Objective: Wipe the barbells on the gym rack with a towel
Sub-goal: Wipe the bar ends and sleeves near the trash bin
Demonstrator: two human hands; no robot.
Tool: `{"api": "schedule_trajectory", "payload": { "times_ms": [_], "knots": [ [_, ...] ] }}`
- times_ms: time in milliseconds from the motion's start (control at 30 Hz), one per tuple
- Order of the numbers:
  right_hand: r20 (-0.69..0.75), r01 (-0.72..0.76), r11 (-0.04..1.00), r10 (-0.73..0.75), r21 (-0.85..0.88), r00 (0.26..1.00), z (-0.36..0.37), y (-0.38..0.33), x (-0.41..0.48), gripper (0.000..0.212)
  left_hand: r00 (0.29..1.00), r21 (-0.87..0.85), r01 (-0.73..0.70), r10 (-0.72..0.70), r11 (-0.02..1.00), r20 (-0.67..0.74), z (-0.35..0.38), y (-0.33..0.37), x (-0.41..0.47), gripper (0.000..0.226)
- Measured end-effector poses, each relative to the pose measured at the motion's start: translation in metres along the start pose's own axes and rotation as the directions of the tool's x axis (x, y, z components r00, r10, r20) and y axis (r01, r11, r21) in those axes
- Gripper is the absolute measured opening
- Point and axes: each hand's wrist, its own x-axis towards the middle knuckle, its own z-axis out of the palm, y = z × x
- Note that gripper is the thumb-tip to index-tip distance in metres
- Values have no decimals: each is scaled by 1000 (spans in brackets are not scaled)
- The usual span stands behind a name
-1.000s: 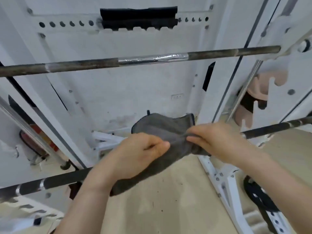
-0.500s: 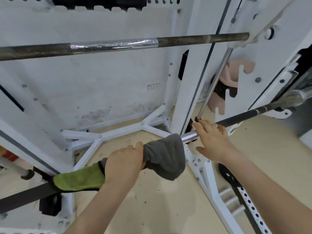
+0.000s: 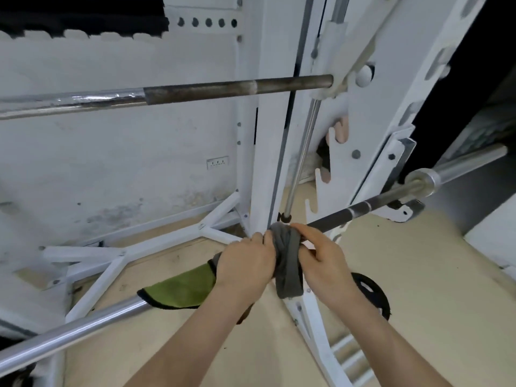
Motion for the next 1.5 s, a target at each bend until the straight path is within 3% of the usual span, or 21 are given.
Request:
{"api": "schedule_trajectory", "payload": {
  "times_ms": [100, 200, 300, 367, 500, 600, 633, 700, 767, 867, 967, 1033, 1167, 1333, 1500],
  "knots": [
    [-16, -35, 988, 38, 148, 999, -57, 36, 13, 30, 999, 24, -34, 35, 999, -26, -2, 39, 42, 33],
    [57, -191, 946, 183, 262, 982, -98, 73, 28, 20, 1000, 2, -14, 14, 1000, 25, -9, 77, 81, 32],
    [161, -322, 896, 284, 306, 945, -114, 99, 42, 15, 1000, -17, -11, 11, 1000, -16, -13, 116, 118, 32],
    [136, -340, 888, 313, 310, 940, -120, 109, 50, 15, 1000, -11, -17, 17, 1000, -26, -15, 138, 141, 30],
    [-85, -268, 963, 268, 17, 960, -135, 127, 66, 17, 997, -102, -81, 81, 992, -3, -21, 168, 183, 29],
    [-173, -233, 960, 205, -157, 963, -143, 133, 75, 20, 996, -231, -93, 90, 969, -24, -17, 169, 197, 21],
    [-202, -250, 960, 222, -124, 954, -145, 131, 78, 21, 995, -264, -102, 101, 959, -17, -14, 165, 197, 23],
    [-239, -304, 936, 341, 179, 909, -150, 123, 79, 26, 991, -285, -118, 129, 951, 21, -13, 155, 188, 29],
    [-190, -303, 816, 440, 492, 877, -151, 109, 79, 35, 996, -267, -83, 83, 960, -13, -10, 136, 164, 31],
    [-93, -310, 826, 396, 471, 914, -135, 84, 76, 41, 998, -187, 29, -40, 982, -54, -4, 95, 109, 39],
    [90, -340, 839, 335, 424, 938, -102, 69, 70, 33, 987, -115, 53, -70, 992, -146, 6, 66, 63, 47],
    [132, -342, 811, 318, 474, 939, -90, 66, 68, 24, 980, -86, 61, -76, 994, -183, 10, 60, 50, 43],
    [51, -335, 725, 384, 601, 922, -102, 72, 73, 16, 985, -97, 93, -106, 991, -138, 2, 71, 62, 47],
    [-203, -183, 859, 311, 478, 928, -153, 85, 87, 23, 991, -197, 33, -58, 980, -124, -13, 116, 108, 49],
    [-392, -128, 888, 320, 443, 863, -224, 123, 107, 29, 977, -352, -124, 51, 928, -208, -11, 189, 174, 46]
  ]
}}
